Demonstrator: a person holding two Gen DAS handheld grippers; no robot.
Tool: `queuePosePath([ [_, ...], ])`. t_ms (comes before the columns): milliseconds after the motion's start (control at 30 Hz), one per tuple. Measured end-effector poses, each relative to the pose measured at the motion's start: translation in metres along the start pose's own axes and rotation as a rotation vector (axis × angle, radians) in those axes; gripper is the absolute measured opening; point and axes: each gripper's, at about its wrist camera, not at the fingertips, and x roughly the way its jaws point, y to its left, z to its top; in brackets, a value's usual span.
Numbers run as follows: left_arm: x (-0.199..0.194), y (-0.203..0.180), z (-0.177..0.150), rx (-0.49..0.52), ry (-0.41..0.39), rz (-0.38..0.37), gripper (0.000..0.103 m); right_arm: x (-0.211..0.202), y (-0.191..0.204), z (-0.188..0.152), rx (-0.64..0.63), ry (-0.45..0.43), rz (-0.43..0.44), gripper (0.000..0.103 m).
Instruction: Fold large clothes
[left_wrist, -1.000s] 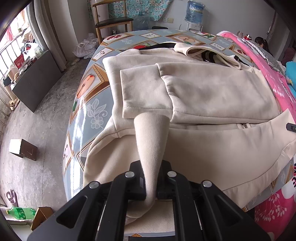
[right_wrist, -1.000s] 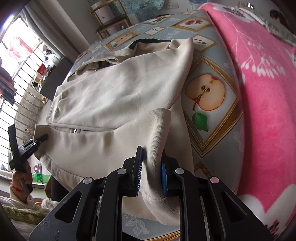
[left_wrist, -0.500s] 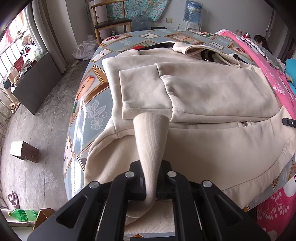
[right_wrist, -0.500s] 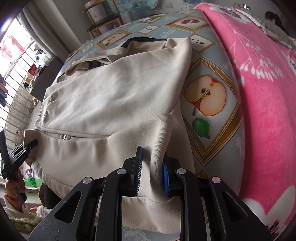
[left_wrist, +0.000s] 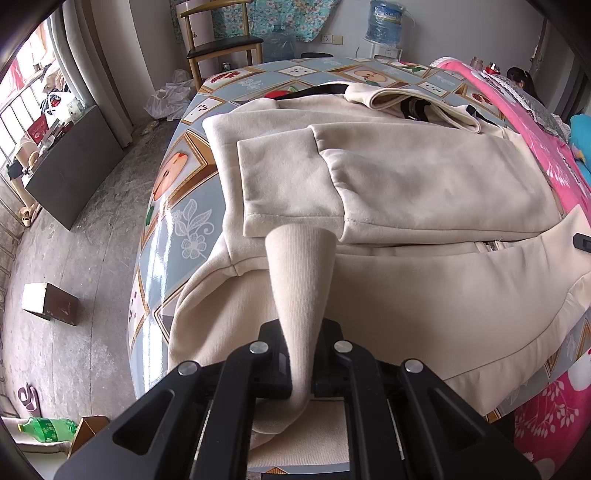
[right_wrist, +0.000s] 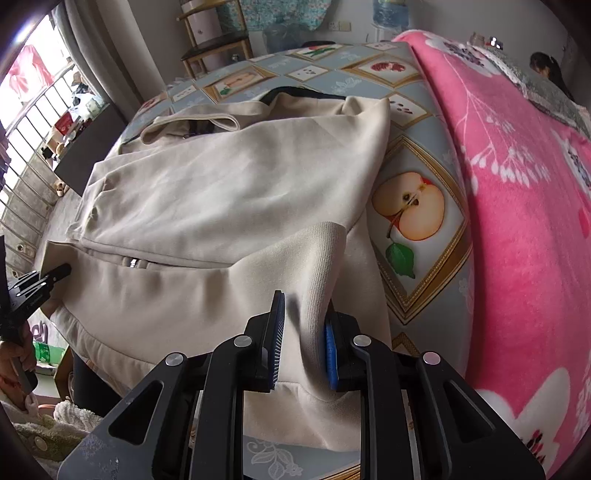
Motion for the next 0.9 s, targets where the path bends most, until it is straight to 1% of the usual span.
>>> queuePosePath([
  [100,0.001,0.0,-0.001,0.005,-0.002,0.005,0.006,0.003,-0.002,-0.002,0.014,-0.006,-0.006,0.02],
  [167,0.001,0.0,-0.001,0.008,-0.005,0.009,0.006,0.006,-0.003,-0.004,0.02,-0.01,-0.027,0.017],
  [200,0.001,0.0,-0.001,0.009,-0.007,0.01,0.006,0.009,-0.002,-0.005,0.019,-0.012,-0.043,0.015],
  [233,0.001,0.0,-0.002,0.012,-0.011,0.012,0.006,0.01,-0.001,-0.006,0.019,-0.012,-0.06,0.008],
  [300,0.0,-0.002,-0.003,0.028,-0.027,0.022,0.006,0.009,0.0,-0.009,0.026,-0.027,-0.065,0.007],
  [400,-0.012,-0.007,-0.008,0.069,-0.081,0.038,0.005,-0.006,-0.001,-0.015,0.049,-0.076,-0.053,0.005],
  [533,-0.048,-0.006,-0.022,0.102,-0.199,-0.007,0.005,-0.041,0.004,-0.03,0.063,-0.158,-0.067,0.005],
  [633,-0.077,0.0,-0.032,0.101,-0.267,-0.06,0.005,-0.065,0.008,-0.04,0.073,-0.215,-0.076,0.005],
  [700,-0.094,0.003,-0.035,0.1,-0.311,-0.059,0.005,-0.081,0.011,-0.047,0.09,-0.262,-0.069,0.005],
  [767,-0.11,0.005,-0.035,0.096,-0.352,-0.08,0.005,-0.093,0.008,-0.047,0.123,-0.304,-0.032,0.005],
  [833,-0.12,0.006,-0.031,0.081,-0.376,-0.106,0.005,-0.1,0.003,-0.041,0.145,-0.337,0.0,0.005],
  [900,-0.126,0.009,-0.021,0.068,-0.395,-0.127,0.005,-0.102,0.001,-0.03,0.141,-0.36,0.006,0.005],
])
